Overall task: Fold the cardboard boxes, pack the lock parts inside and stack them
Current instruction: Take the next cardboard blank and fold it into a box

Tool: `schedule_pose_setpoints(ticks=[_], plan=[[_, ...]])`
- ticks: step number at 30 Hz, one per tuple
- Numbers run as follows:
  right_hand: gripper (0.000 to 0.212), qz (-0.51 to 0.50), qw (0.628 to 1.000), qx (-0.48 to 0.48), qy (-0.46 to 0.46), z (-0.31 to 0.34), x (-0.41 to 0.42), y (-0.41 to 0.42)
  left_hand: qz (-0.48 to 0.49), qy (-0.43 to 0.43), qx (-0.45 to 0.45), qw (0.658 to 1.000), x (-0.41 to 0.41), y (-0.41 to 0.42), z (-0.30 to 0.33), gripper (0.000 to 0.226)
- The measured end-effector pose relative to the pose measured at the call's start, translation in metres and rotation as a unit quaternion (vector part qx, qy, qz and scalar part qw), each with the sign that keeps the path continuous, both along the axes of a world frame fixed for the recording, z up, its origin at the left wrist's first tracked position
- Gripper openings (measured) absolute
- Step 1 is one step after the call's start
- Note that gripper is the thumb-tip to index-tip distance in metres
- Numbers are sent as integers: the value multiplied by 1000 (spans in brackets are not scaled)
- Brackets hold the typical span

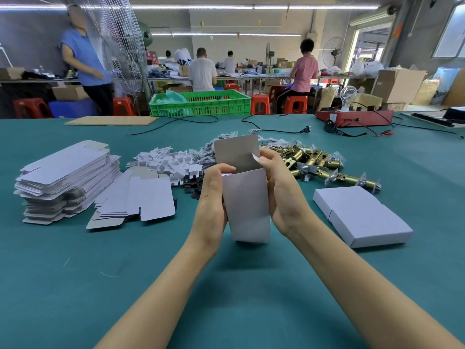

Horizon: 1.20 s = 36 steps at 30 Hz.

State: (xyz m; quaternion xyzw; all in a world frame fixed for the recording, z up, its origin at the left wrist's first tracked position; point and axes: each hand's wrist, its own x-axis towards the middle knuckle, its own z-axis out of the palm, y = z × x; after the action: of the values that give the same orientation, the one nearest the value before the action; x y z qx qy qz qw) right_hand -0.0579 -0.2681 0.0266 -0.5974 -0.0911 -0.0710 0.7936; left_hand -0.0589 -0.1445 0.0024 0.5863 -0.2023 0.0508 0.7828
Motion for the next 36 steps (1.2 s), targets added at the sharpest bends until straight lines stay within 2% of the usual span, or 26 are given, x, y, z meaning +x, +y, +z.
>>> schedule_pose_setpoints(ticks=[5,9,15,18,20,23,25,28,32,36], plan=[[32,-64,998,23,-20,5,-3,7,-3,10,-44,999,4,2,3,26],[50,-63,994,60,-65,10,-8,12,11,8,-52,999,2,0,8,31],[54,-65,993,57,-82,13,-10,12,54,40,-77,995,-3,-2,11,10],[56,-66,992,69,-87,14,-11,13,48,17,-70,996,-1,-2,11,15],[56,-78,990,76,-87,13,-11,14,37,-15,-52,998,-1,-1,11,35],[48,-88,990,80,-81,11,-10,13,9,-20,-54,998,-1,1,13,47],[34,-78,992,65,-80,10,-11,12,-10,-14,-67,998,-1,3,14,38],[25,-67,994,27,-86,9,-12,12,-40,-11,-86,995,-2,5,13,19],[11,-103,986,-47,-119,8,-14,12,-27,-16,-77,997,-3,4,13,26],[5,-110,978,-103,-142,4,-16,13,-4,6,-77,997,-1,4,13,14]])
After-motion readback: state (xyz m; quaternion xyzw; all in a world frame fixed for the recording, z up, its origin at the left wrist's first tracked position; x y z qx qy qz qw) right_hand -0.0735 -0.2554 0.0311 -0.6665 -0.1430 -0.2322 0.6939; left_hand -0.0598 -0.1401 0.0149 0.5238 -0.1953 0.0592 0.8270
